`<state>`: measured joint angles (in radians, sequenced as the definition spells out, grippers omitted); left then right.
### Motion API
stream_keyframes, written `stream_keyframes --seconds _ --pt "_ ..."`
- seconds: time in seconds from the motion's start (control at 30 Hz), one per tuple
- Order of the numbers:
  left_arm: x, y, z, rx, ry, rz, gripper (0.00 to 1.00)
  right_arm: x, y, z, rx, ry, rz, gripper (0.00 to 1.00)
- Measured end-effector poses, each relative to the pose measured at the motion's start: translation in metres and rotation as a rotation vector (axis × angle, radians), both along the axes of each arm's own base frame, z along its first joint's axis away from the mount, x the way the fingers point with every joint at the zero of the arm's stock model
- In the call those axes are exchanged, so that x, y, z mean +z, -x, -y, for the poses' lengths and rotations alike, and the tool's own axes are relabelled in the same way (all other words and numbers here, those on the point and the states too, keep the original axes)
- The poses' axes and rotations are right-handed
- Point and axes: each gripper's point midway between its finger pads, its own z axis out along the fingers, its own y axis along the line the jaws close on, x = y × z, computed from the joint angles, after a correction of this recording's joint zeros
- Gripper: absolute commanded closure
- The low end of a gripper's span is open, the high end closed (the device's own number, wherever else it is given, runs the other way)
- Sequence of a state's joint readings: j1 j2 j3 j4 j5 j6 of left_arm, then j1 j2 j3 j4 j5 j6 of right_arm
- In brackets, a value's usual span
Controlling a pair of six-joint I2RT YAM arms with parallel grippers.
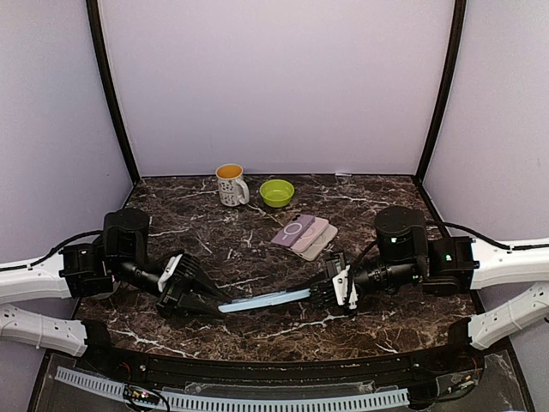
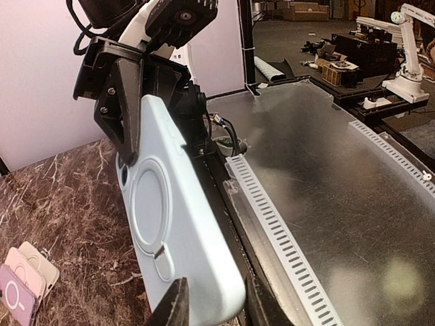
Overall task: Take the phone out of the phone case
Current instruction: Remove the top left corner of the phone case.
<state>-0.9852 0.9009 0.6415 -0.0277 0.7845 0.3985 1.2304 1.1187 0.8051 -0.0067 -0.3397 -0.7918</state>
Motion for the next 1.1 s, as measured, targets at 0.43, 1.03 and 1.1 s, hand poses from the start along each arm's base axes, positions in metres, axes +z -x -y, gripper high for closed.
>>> stream_keyframes --seconds 0.43,1.03,1.1 --pt "-0.003 0.0 0.001 0.001 0.0 0.011 0.77 -0.003 0.002 0.001 0.004 0.015 -0.016 1.0" --pt "-0.023 0.009 0.005 -0.094 -0.106 -0.02 0.79 -0.02 0.01 0.006 0.04 0.086 0.072 1.0" --pt "-0.025 0.009 0.005 -0.104 -0.12 -0.02 0.79 -0.021 0.011 0.006 0.043 0.093 0.09 1.0"
